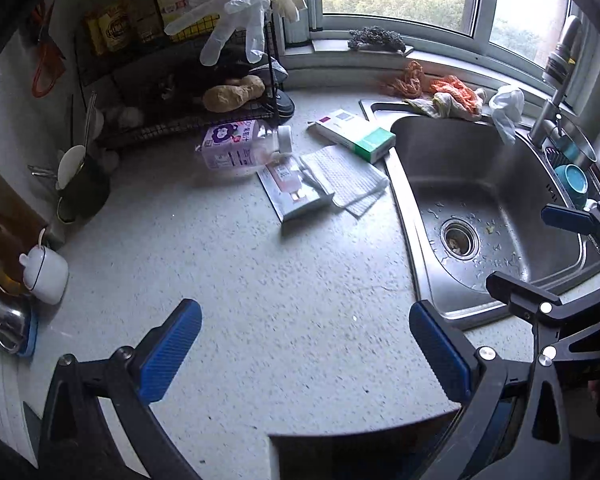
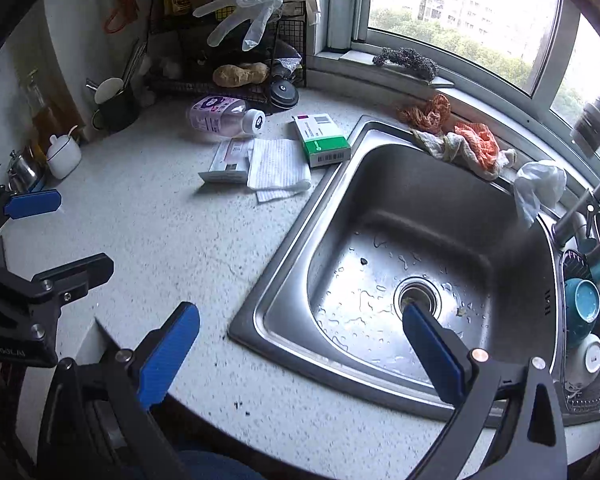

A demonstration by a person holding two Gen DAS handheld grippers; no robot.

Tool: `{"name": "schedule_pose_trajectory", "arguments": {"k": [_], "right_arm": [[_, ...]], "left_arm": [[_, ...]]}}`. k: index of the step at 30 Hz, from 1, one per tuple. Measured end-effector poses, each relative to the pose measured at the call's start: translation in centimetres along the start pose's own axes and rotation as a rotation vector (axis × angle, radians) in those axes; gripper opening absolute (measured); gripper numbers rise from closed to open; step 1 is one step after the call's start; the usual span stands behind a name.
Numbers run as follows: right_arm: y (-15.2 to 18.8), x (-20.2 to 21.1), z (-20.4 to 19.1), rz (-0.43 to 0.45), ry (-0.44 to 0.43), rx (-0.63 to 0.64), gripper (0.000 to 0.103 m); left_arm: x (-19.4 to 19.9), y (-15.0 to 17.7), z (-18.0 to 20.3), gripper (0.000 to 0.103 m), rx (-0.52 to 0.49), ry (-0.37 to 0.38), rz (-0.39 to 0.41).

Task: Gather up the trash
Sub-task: 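Raise both tools back toward the counter, then grasp the purple-labelled juice bottle with the right gripper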

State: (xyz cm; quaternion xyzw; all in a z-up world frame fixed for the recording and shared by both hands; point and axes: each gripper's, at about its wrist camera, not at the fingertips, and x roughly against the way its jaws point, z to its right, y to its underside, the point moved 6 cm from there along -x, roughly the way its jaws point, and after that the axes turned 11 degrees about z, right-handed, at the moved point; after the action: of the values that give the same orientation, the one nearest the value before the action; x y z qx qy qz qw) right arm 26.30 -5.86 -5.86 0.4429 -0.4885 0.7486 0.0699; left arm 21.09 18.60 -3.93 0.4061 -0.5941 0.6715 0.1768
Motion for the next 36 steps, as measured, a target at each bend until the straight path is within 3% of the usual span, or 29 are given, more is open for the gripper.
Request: {"name": "schedule_pose_trajectory", "arguments": {"k": [7, 13, 24, 36], "right_arm": [[-5.2, -4.8, -1.4, -0.015, 0.004, 0.014, 0.102], [-9.4, -8.8, -3.7, -0.023, -0.042, 0.072, 0.102], [-14.8, -16.8, -10.5, -0.056, -0.235, 0.312, 0.102], [-16.2, -23.2, -13.6, -0.145, -0.375, 0.458, 0.102]], "left_arm": [[-4.7, -4.0, -4.6, 0.103, 0.017, 0.006, -0.020], [-7.8, -6.1, -9.4, 0.103, 0.065, -0.021, -0.035], [-12.4, -5.4, -16.9, 0.103, 0.147, -0.067, -0.113], [-16.6, -4.5, -20.5, 0.103, 0.193, -0.105, -0.173]]}}
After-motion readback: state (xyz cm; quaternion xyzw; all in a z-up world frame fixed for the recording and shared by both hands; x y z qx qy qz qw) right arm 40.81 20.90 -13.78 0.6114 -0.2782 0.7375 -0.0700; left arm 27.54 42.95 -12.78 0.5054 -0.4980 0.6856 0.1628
